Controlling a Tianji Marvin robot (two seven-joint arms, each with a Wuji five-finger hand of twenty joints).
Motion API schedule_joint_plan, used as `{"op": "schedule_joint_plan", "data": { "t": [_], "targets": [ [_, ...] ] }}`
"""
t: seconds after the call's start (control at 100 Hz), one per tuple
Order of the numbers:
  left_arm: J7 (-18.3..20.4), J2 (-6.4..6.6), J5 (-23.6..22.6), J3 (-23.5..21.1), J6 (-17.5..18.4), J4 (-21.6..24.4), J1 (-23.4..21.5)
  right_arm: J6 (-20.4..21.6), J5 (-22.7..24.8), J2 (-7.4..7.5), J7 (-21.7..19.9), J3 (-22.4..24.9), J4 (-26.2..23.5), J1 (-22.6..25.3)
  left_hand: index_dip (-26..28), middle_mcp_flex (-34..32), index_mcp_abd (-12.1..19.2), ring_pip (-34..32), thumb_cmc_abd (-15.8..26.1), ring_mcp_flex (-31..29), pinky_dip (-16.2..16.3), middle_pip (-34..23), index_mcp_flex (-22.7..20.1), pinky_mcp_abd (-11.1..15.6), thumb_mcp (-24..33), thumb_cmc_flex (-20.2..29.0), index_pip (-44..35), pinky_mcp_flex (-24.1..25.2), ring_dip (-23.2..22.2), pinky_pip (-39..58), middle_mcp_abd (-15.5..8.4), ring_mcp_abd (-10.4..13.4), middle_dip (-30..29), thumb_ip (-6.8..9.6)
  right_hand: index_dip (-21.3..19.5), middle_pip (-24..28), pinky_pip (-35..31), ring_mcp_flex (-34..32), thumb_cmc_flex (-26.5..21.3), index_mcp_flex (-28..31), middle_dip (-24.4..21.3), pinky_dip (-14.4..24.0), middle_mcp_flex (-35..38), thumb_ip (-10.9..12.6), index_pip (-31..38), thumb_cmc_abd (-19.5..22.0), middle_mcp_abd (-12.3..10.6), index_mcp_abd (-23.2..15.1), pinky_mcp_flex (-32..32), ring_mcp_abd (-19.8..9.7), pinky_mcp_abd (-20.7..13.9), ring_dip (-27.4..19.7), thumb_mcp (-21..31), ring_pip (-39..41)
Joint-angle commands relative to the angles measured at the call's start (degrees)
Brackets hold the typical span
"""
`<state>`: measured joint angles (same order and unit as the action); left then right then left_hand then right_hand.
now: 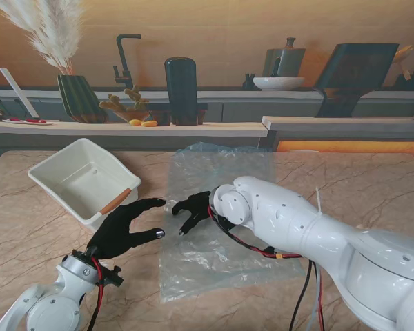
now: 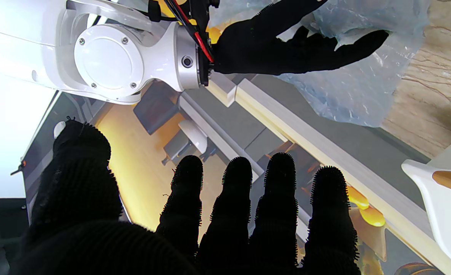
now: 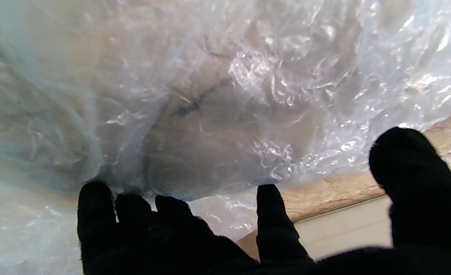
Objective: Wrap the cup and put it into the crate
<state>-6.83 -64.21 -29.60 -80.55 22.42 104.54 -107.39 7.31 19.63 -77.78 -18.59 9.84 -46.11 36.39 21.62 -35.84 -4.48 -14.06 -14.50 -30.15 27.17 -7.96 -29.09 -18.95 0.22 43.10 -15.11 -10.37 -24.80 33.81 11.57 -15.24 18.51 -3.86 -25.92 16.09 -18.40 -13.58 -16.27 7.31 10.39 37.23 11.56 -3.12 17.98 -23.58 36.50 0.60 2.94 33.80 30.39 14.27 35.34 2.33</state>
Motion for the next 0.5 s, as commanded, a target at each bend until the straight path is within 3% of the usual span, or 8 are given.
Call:
{"op": "schedule_joint_plan", "data": {
  "t": [0.0,0.49],
  "targets": [
    [0.1,-0.22,0.1,-0.1,0.1,-0.1,-0.5,-0.4,0.2,0.18,-1.1,-0.7,-0.2,2.0,0.8,-1.4,1.7,-0.1,2.5,-0.5,1.0,0.0,-1.4,-0.6,-1.0,1.1,1.3,0.3,-0.9,1.0,0.0,-0.7,1.2,1.60,-0.1,1.6,-3.5,-1.0,1.6,0.1,0.5,0.0,1.2,1.6,1.1,1.3,-18.5,-1.1,2.2,-18.1,-10.3,0.5,-1.1,3.2],
    [0.4,-0.19,0.5,0.0,0.1,-0.5,-0.2,-3.9,2.5,4.07,1.9,3.5,-7.1,3.9,0.8,-1.5,1.8,-0.1,2.6,-0.5,1.1,0.0,-1.5,-0.7,-1.3,0.9,1.2,0.3,-1.0,1.1,0.0,-0.6,1.2,1.49,0.1,2.2,-3.4,-1.6,0.8,1.0,0.7,-0.2,1.7,1.7,1.7,1.4,-18.4,-1.0,2.2,-17.8,-10.2,0.6,-1.4,3.6]
  ]
}}
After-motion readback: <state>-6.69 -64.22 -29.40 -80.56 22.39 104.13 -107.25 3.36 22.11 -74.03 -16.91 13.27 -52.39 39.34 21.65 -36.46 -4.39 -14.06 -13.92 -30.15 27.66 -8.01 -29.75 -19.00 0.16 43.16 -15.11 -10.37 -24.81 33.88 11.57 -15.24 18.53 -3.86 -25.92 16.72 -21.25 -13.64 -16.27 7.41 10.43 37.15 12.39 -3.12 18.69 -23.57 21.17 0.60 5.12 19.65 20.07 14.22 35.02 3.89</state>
